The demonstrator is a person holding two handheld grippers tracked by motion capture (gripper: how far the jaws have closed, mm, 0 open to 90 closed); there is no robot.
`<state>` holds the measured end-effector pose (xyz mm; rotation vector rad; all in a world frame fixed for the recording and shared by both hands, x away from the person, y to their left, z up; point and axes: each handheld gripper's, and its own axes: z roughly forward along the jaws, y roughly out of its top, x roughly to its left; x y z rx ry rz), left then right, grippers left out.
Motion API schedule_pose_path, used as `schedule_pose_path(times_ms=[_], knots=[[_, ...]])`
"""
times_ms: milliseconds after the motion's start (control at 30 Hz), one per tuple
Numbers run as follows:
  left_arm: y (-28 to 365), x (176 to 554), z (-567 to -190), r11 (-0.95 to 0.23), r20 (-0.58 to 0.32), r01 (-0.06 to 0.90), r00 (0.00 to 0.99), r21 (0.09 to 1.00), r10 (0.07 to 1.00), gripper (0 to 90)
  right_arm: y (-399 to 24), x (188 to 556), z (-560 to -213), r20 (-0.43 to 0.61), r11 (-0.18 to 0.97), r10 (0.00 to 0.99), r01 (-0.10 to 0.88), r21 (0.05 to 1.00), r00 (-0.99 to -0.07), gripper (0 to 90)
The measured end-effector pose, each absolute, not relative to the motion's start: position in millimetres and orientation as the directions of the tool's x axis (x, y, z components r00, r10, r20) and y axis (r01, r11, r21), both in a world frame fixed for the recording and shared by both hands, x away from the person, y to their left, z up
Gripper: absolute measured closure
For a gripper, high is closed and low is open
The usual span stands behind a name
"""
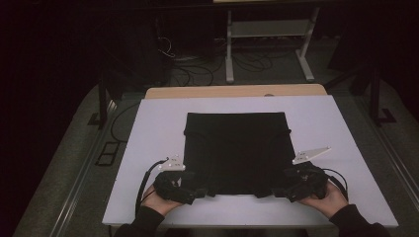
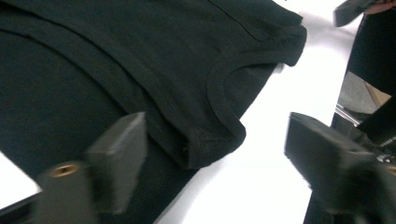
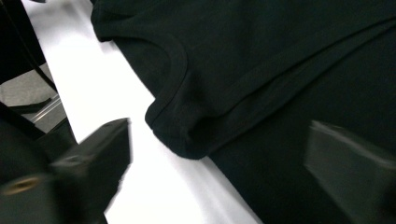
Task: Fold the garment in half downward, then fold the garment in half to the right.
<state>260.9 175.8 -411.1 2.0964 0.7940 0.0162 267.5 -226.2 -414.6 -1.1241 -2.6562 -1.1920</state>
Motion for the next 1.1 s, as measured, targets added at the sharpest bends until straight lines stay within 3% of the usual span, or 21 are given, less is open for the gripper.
schedule_pose_path(times_ms=[67,133,1100], knots=[[178,262,-411,-0.406,-0.269,0.532,0.792,0.743,0.547,10.2,-226,267,-412,0.283,0.442,0.609,0.612,0.655,-0.742,0.0],[180,264,-412,-0.390,-0.273,0.536,0.785,0.748,0.556,0.0,-226,268,-408,0.265,0.427,0.625,0.606,0.671,-0.734,0.0],[214,265,-415,-0.299,-0.235,0.523,0.728,0.798,0.644,0.0,-200,309,-378,0.183,0.450,0.616,0.533,0.717,-0.766,0.0]])
